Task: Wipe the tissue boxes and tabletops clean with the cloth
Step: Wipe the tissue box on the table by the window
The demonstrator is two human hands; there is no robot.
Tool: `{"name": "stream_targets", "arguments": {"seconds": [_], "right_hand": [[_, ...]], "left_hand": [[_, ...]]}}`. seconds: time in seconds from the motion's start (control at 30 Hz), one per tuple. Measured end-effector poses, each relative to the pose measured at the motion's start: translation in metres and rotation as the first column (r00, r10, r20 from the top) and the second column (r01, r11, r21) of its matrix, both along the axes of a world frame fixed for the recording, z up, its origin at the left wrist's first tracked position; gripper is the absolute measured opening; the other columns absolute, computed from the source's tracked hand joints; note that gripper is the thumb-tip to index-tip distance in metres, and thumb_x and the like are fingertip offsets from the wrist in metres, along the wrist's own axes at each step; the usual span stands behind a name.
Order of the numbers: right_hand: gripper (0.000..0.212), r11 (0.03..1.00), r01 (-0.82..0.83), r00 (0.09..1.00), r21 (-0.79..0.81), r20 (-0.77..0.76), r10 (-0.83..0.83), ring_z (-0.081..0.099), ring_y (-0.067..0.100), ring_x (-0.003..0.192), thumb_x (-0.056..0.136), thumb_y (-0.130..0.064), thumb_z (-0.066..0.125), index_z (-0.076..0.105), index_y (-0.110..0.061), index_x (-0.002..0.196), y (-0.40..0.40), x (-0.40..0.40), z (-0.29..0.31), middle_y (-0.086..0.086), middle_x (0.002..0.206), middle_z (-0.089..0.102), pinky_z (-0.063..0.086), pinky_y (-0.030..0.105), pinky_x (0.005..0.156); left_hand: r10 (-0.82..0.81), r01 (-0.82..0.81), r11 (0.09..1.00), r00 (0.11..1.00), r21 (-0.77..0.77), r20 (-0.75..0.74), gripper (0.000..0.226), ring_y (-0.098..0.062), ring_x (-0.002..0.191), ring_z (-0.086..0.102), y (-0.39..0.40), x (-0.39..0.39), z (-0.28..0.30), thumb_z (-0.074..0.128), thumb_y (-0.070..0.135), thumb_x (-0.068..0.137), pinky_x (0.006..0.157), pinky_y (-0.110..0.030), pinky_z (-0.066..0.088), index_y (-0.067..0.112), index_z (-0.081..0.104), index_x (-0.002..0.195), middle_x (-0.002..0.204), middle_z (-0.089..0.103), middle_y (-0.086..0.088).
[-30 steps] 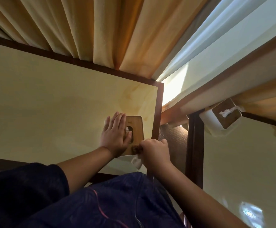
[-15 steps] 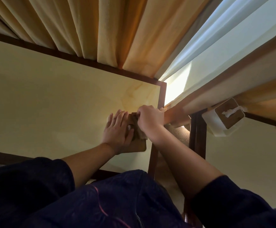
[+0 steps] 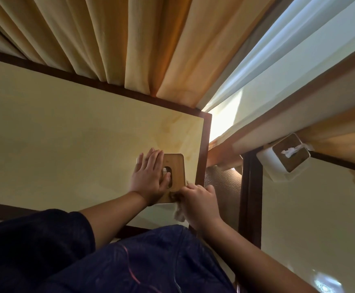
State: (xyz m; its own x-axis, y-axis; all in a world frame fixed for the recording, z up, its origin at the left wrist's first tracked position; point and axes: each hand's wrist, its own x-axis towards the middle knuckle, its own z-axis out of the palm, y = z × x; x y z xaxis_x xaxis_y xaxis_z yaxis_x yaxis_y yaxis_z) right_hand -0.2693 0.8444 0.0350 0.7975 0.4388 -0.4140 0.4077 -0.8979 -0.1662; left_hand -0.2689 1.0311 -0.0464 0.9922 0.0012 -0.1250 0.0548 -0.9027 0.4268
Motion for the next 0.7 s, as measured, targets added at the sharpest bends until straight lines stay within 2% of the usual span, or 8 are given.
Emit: {"name": "stream_targets", "arguments": {"seconds": [0.07,0.13,0.2,0.27,0.4,0.57,0.63,0.7], "right_hand": [[0.013,0.998,-0.037,0.999,-0.052,-0.041,0.035,0.062,0.014,0.095,0.102,-0.035,0.060,0.069,-0.031,0.111,0.004,0.005,0.009,-0.011,0.103,0.063,0.037,0.041,0.098],[0.012,0.993,-0.044,0.997,-0.108,-0.075,0.036,0.058,0.016,0.085,0.103,-0.035,0.059,0.065,-0.027,0.096,0.012,0.018,0.013,-0.010,0.091,0.058,0.036,0.046,0.106],[0.020,0.992,-0.004,0.996,-0.126,-0.089,-0.007,0.059,0.017,0.082,0.103,-0.034,0.058,0.060,-0.026,0.085,0.024,0.036,0.014,-0.009,0.082,0.058,0.033,0.051,0.111],[0.017,0.992,0.044,0.996,-0.122,-0.070,-0.053,0.062,0.019,0.080,0.101,-0.028,0.060,0.062,-0.024,0.084,0.036,0.054,0.013,-0.006,0.078,0.060,0.034,0.052,0.111],[0.004,0.989,0.099,0.995,-0.111,0.009,-0.099,0.064,0.024,0.086,0.096,-0.018,0.068,0.070,-0.022,0.095,0.057,0.088,0.016,-0.002,0.086,0.067,0.038,0.047,0.108],[0.011,0.988,0.138,0.989,-0.064,0.059,-0.134,0.063,0.021,0.089,0.100,-0.018,0.067,0.074,-0.024,0.105,0.066,0.112,0.012,-0.003,0.094,0.071,0.038,0.043,0.108],[0.016,0.993,0.114,0.988,-0.004,0.105,-0.113,0.065,0.021,0.091,0.102,-0.019,0.061,0.075,-0.024,0.109,0.058,0.103,0.003,-0.004,0.100,0.072,0.041,0.044,0.106],[0.022,0.993,0.069,0.983,0.096,0.164,-0.084,0.068,0.025,0.094,0.105,-0.022,0.055,0.072,-0.023,0.120,0.042,0.083,-0.014,-0.002,0.113,0.071,0.045,0.046,0.100]], "left_hand": [[-0.002,0.002,1.000,1.000,0.005,-0.003,0.076,-0.024,0.161,0.003,0.000,0.000,0.000,0.017,0.055,0.103,0.130,-0.050,0.005,0.010,0.012,0.164,0.171,0.020,-0.009],[-0.008,0.008,1.000,1.000,0.006,-0.001,0.076,-0.025,0.161,0.004,0.000,0.001,-0.001,0.017,0.055,0.103,0.130,-0.050,0.006,0.009,0.013,0.164,0.170,0.020,-0.010],[-0.019,0.019,1.000,1.000,0.016,0.003,0.077,-0.026,0.161,0.005,0.001,0.001,-0.002,0.016,0.056,0.103,0.130,-0.050,0.005,0.008,0.014,0.164,0.170,0.022,-0.011],[-0.021,0.021,1.000,1.000,0.017,0.010,0.077,-0.028,0.160,0.008,0.002,0.002,-0.003,0.015,0.057,0.104,0.130,-0.052,0.006,0.007,0.017,0.163,0.168,0.025,-0.012],[-0.003,0.003,1.000,1.000,-0.005,0.009,0.071,-0.027,0.160,0.010,0.000,0.002,-0.001,0.016,0.054,0.107,0.130,-0.052,0.006,0.009,0.020,0.162,0.168,0.028,-0.010],[0.014,-0.014,1.000,1.000,-0.006,0.000,0.072,-0.025,0.160,0.012,-0.002,0.001,0.004,0.011,0.055,0.105,0.131,-0.049,0.004,0.012,0.022,0.162,0.167,0.029,-0.006],[0.017,-0.017,1.000,1.000,-0.009,0.005,0.073,-0.026,0.159,0.013,-0.001,0.001,0.003,0.011,0.055,0.105,0.131,-0.050,0.004,0.011,0.022,0.162,0.166,0.029,-0.008],[0.007,-0.007,1.000,1.000,-0.002,0.003,0.075,-0.028,0.159,0.015,0.000,0.003,0.000,0.013,0.056,0.104,0.130,-0.050,0.006,0.009,0.023,0.162,0.166,0.031,-0.010]]}}
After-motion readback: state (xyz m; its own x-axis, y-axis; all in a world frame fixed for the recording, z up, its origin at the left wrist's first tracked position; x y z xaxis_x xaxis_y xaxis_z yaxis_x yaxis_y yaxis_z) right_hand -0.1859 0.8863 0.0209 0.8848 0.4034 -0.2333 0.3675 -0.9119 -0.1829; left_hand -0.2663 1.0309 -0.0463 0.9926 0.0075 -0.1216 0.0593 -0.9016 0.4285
